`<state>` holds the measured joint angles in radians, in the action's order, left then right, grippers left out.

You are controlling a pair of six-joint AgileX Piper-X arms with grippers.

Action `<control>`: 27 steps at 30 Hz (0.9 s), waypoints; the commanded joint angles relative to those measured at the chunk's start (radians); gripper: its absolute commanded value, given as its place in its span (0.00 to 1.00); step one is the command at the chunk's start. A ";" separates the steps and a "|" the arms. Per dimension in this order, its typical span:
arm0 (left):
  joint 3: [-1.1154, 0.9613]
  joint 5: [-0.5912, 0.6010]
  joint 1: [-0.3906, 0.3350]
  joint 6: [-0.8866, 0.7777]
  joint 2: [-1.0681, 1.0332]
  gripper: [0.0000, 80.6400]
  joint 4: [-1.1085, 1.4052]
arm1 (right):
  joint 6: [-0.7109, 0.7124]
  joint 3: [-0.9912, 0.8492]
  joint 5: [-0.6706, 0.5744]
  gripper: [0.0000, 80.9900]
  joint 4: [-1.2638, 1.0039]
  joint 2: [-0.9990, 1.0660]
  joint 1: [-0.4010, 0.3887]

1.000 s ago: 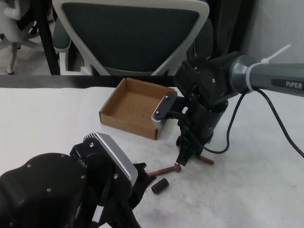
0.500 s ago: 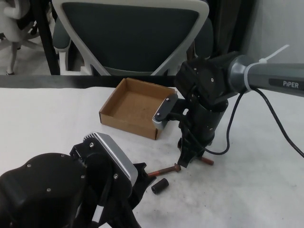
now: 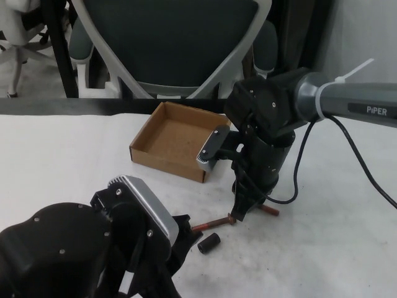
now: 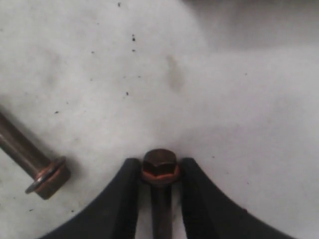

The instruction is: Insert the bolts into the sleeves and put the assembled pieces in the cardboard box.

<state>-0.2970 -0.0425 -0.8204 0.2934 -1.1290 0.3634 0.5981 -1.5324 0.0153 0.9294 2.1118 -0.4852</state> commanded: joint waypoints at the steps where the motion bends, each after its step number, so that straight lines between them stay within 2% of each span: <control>1: 0.037 0.008 -0.004 0.006 0.018 0.01 0.087 | -0.016 0.018 0.040 0.00 0.036 0.023 0.024; 5: 0.134 0.043 -0.004 0.006 0.020 0.01 0.290 | -0.017 0.068 -0.015 0.00 -0.003 -0.049 0.024; 11: 0.228 0.052 -0.004 0.006 0.022 0.01 0.482 | -0.085 0.246 -0.062 0.00 -0.188 -0.247 0.024; 19: 0.243 0.160 -0.004 0.006 0.024 0.01 0.510 | -0.234 0.543 -0.111 0.00 -0.456 -0.571 0.002; 27: 0.243 0.232 -0.004 0.006 0.024 0.01 0.517 | -0.413 0.861 -0.111 0.00 -0.772 -0.931 -0.075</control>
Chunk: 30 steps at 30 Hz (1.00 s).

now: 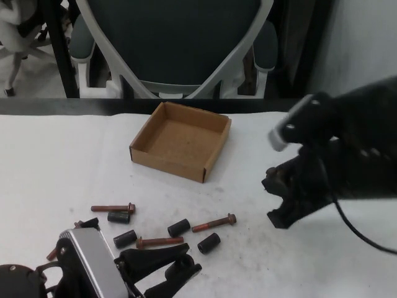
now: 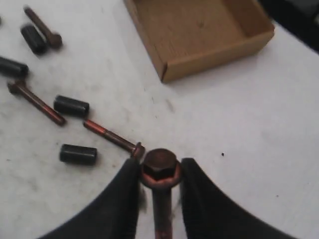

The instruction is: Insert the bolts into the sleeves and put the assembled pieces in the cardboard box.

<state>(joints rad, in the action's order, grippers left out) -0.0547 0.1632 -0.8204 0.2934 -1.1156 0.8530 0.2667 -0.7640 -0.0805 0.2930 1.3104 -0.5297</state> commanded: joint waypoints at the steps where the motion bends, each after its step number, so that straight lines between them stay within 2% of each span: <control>1: 0.001 0.026 -0.006 0.002 0.011 0.01 0.027 | -0.107 0.121 -0.015 0.00 -0.168 -0.173 -0.044; 6: -0.002 0.113 -0.006 0.000 0.011 0.01 0.027 | -0.207 0.265 -0.012 0.00 -0.342 -0.348 -0.118; 10: -0.002 0.123 -0.006 -0.021 0.011 0.01 0.027 | -0.245 0.338 -0.012 0.00 -0.458 -0.435 -0.191; 19: -0.002 0.123 -0.006 -0.065 0.011 0.01 0.107 | -0.267 0.400 -0.008 0.00 -0.610 -0.458 -0.327; 30: -0.011 0.162 -0.006 -0.199 0.011 0.01 0.130 | -0.260 0.417 -0.019 0.00 -0.696 -0.458 -0.373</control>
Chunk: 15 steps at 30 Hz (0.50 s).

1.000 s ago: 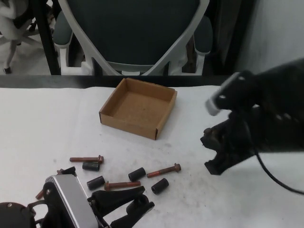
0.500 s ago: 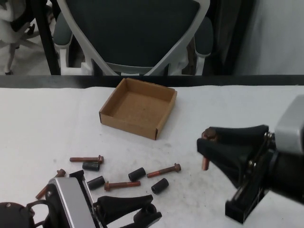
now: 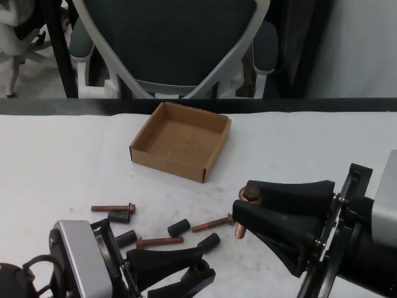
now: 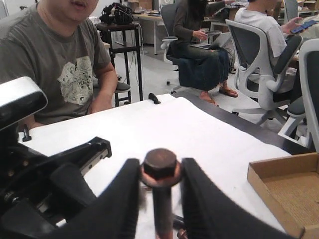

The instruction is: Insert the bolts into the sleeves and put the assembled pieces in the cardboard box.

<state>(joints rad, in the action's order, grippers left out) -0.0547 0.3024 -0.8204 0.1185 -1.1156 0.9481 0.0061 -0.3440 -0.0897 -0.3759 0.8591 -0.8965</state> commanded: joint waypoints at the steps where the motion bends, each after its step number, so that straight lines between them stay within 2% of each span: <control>1: -0.015 0.032 -0.006 -0.033 0.011 0.01 0.034 | 0.000 -0.003 -0.010 0.00 -0.027 -0.007 -0.009; 15: -0.035 0.028 -0.006 0.096 -0.012 0.01 0.037 | 0.024 -0.003 -0.092 0.00 -0.107 0.011 -0.032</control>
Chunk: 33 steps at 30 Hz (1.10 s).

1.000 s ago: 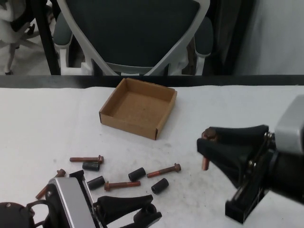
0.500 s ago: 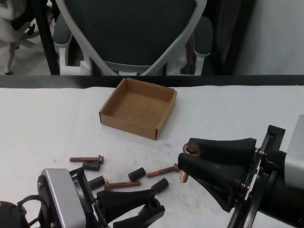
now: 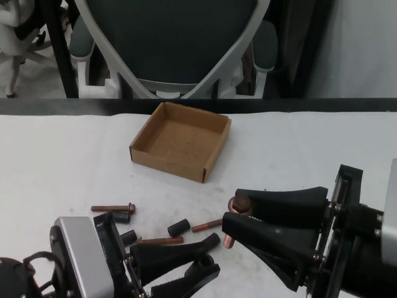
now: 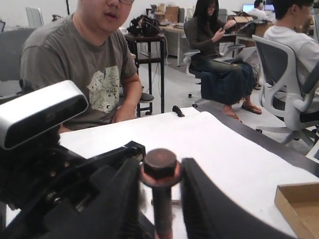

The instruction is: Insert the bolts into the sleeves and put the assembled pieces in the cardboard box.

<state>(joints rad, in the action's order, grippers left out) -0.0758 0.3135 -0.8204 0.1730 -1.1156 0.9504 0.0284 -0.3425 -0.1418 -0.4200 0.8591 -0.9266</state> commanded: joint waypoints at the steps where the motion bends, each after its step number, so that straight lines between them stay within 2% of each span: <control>1: -0.020 0.017 -0.006 0.046 -0.030 0.01 0.034 | -0.006 -0.005 -0.044 0.00 -0.076 0.021 -0.002; 8: -0.035 0.034 -0.009 0.007 -0.106 0.01 0.118 | -0.011 -0.005 -0.059 0.00 -0.098 0.087 -0.002; 33: -0.030 0.056 -0.010 -0.066 -0.106 0.01 0.176 | 0.009 -0.005 -0.035 0.00 -0.040 0.090 -0.002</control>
<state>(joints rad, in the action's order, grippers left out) -0.1019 0.3382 -0.8268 0.1033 -1.2215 1.0645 0.0264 -0.3425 -0.1901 -0.4849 0.9514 -0.9266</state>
